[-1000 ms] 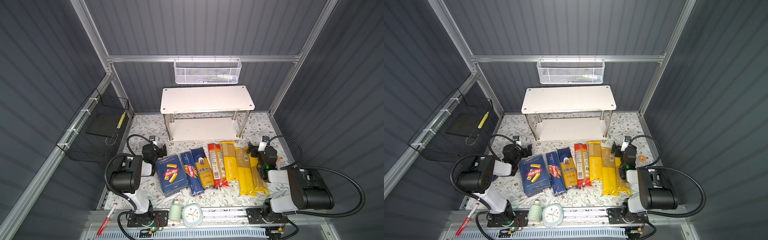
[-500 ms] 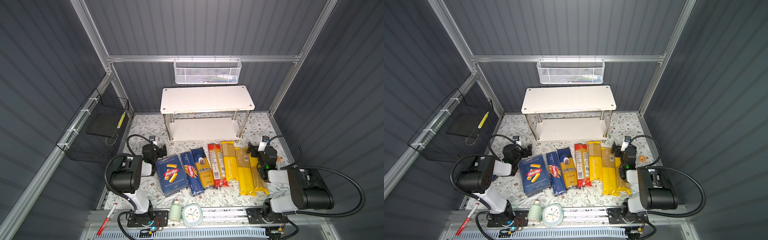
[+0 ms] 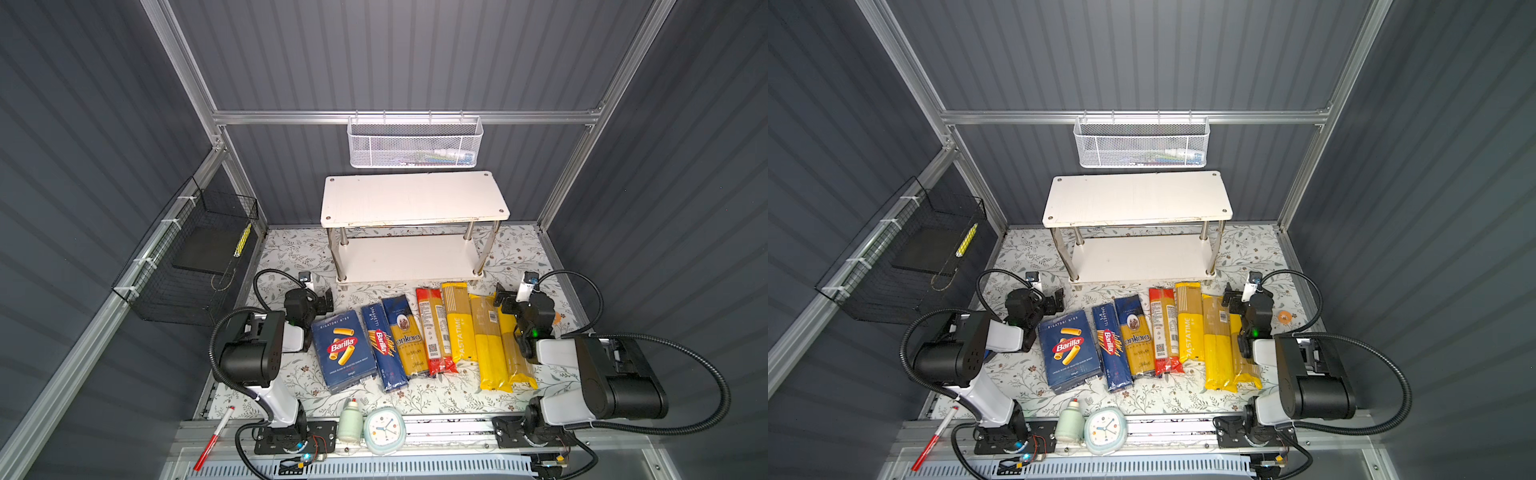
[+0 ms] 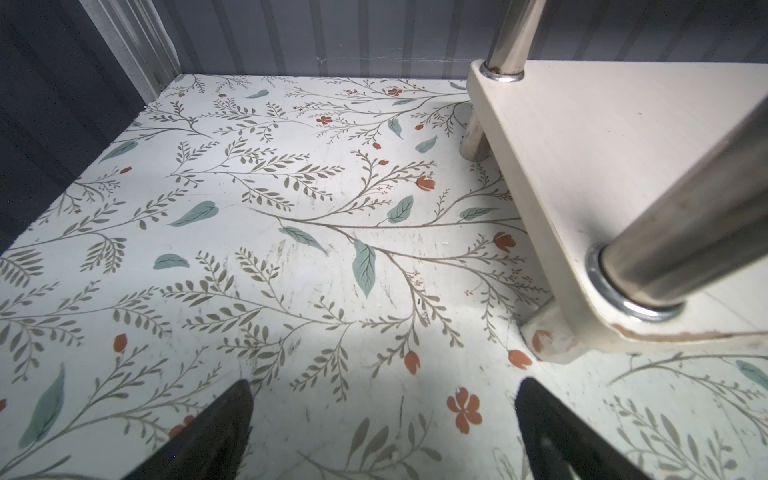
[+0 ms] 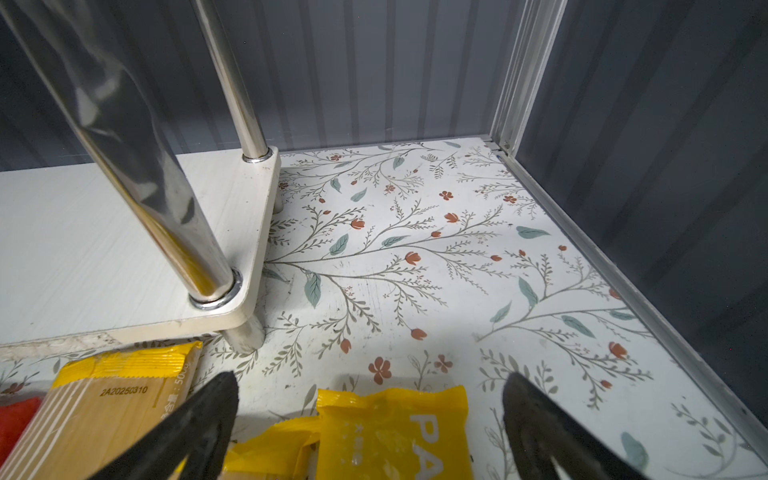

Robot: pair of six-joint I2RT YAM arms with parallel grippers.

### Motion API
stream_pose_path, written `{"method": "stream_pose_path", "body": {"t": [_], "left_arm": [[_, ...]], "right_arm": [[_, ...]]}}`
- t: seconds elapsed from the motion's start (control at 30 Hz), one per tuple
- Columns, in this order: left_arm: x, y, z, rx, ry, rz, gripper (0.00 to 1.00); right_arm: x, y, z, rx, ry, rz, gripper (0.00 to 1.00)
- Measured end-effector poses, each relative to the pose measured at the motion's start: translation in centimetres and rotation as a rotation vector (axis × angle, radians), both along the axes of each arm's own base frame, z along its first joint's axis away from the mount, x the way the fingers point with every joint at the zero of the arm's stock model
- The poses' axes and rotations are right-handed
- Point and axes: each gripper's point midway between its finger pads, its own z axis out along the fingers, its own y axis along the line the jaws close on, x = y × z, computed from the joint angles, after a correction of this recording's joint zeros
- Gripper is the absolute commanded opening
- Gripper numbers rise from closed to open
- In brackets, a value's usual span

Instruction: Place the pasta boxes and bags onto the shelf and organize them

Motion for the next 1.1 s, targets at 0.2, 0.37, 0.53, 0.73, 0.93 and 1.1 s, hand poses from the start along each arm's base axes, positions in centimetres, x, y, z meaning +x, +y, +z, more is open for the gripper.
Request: {"method": "stream_pose_path", "body": {"t": [0.2,0.37,0.53,0.73,0.93,1.1], "left_arm": [[0.0,0.0,0.0,0.000,0.000,0.000,0.99],[0.0,0.0,0.0,0.000,0.000,0.000,0.99],[0.0,0.2,-0.1,0.005,0.004,0.012,0.99],[0.7,0.5,1.5,0.014,0.038,0.030,0.99],[0.6,0.5,7.4,0.006,-0.046,0.029,0.99],[0.0,-0.2,10.9,-0.047,-0.062,0.004,0.99]], "right_arm": [[0.0,0.0,-0.1,0.001,0.006,0.000,0.99],[0.0,-0.1,-0.2,0.002,0.009,0.000,0.99],[0.2,-0.4,0.0,0.023,0.008,0.008,0.99],[0.2,-0.5,-0.2,0.036,0.025,0.003,0.99],[1.3,-0.6,4.4,0.050,0.025,-0.002,0.99],[1.2,0.2,10.5,0.098,0.007,0.012,0.95]]}}
